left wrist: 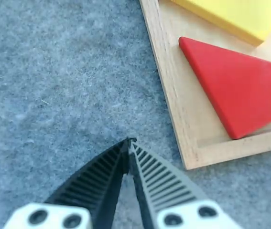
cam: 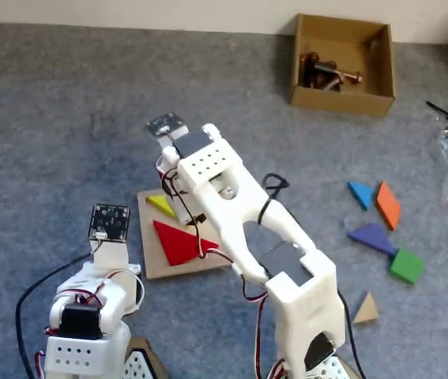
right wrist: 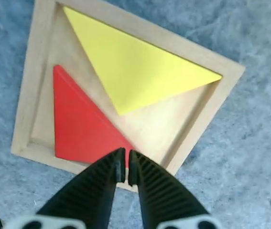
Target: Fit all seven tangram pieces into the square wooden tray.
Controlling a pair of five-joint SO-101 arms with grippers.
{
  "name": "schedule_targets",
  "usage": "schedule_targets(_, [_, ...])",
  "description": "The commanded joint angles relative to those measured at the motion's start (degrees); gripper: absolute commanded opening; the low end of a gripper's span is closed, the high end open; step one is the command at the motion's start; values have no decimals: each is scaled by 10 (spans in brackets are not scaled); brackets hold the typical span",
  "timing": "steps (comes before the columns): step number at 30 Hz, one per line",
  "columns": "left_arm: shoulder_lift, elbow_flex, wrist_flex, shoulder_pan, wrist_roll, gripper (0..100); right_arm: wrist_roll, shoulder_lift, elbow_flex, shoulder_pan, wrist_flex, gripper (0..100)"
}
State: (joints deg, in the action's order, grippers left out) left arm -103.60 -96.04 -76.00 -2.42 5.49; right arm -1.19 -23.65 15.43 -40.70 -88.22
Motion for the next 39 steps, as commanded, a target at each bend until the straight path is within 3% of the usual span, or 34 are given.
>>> schedule_targets(1, [-4, -11, 1, 8, 4, 5, -3, 10, 27, 14, -5, 12])
schedule_targets(10, [-4, -11, 1, 8, 4, 5, -5, 9, 26, 44, -57, 12])
schedule_targets(18, [-4, -11, 1, 8, 4, 5, -62, 6, 22, 36, -73, 4])
schedule_targets(28, [-4, -11, 1, 8, 4, 5, -61, 11, -90, 17, -8, 4])
schedule_targets(39, [-4, -11, 1, 8, 4, 5, -75, 12, -96, 15, -13, 4])
